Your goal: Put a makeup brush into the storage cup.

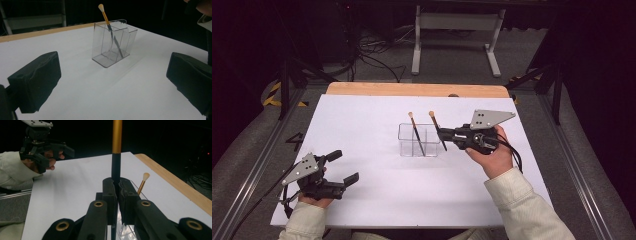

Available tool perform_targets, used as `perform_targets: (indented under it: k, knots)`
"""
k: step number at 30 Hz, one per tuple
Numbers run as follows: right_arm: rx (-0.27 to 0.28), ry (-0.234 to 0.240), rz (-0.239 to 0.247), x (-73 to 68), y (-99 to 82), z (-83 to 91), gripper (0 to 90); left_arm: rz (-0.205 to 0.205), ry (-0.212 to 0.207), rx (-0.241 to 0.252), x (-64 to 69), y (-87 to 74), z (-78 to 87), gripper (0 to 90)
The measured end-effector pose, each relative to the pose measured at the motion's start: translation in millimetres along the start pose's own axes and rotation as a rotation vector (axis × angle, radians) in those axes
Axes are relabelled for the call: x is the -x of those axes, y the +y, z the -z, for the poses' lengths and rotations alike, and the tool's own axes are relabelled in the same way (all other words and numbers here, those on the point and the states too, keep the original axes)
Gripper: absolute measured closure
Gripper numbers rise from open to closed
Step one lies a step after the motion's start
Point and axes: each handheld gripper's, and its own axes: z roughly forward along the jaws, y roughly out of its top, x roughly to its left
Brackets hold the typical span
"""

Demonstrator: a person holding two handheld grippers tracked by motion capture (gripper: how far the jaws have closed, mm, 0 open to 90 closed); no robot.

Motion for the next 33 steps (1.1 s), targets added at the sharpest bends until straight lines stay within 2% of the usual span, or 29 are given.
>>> perform_targets:
  k: [4,8,17,26,33]
  knots:
    - [0.028,-0.009,-0.014,1.8,-0.9,-1.9,84.3,0.005,-0.002,0.000,-0.3,-0.3,0.1,0.1]
    - [0.081,-0.013,-0.046,6.4,-2.2,-6.1,84.3,0.007,-0.003,-0.002,-0.5,-0.4,0.3,0.1]
    - [0.148,-0.015,-0.065,13.5,-5.6,-14.9,84.3,0.016,-0.009,-0.006,-0.4,-0.8,0.9,0.1]
    - [0.212,-0.016,-0.033,18.8,-7.8,-25.2,84.1,0.004,-0.007,-0.001,-0.9,-0.7,1.4,0.2]
    - [0.257,-0.009,-0.045,25.1,-11.9,-33.4,84.1,0.004,-0.006,0.005,-1.6,-1.3,1.6,0.2]
